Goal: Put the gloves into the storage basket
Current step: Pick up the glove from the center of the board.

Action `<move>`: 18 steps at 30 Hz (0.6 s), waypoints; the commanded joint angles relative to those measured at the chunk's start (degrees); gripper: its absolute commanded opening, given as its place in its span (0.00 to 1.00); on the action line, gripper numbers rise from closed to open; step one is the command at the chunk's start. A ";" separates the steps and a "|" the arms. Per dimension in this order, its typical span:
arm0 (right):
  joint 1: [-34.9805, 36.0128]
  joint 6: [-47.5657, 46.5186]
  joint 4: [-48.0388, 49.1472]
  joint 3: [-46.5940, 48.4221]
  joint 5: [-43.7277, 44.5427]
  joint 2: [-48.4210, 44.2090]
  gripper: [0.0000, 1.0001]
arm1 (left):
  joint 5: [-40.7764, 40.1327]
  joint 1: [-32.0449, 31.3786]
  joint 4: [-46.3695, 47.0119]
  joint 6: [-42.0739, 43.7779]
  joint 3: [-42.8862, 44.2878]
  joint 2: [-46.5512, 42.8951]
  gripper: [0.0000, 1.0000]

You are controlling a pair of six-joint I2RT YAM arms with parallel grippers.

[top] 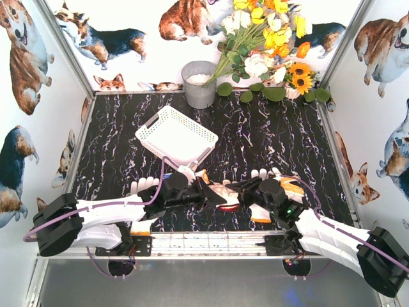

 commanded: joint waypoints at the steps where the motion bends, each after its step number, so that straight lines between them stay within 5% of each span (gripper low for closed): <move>1: 0.21 -1.26 1.09 2.91 2.08 -0.65 0.26 | 2.08 0.15 0.13 1.52 2.20 -0.81 0.00; 3: 0.21 -1.98 1.01 3.14 2.07 -0.80 0.16 | 2.13 0.21 -0.03 1.79 1.95 -0.92 0.00; 7: 0.21 -2.63 0.55 3.36 1.66 -1.50 0.00 | 0.63 0.21 0.50 1.74 0.24 -2.04 0.24; 13: 0.21 -2.55 -1.10 3.37 1.24 -3.48 0.00 | -3.07 0.14 5.35 1.02 -3.12 -3.15 0.51; 18: 0.21 -1.73 -1.97 3.39 1.67 -5.21 0.00 | -4.63 0.18 9.15 0.51 -4.20 -2.30 0.59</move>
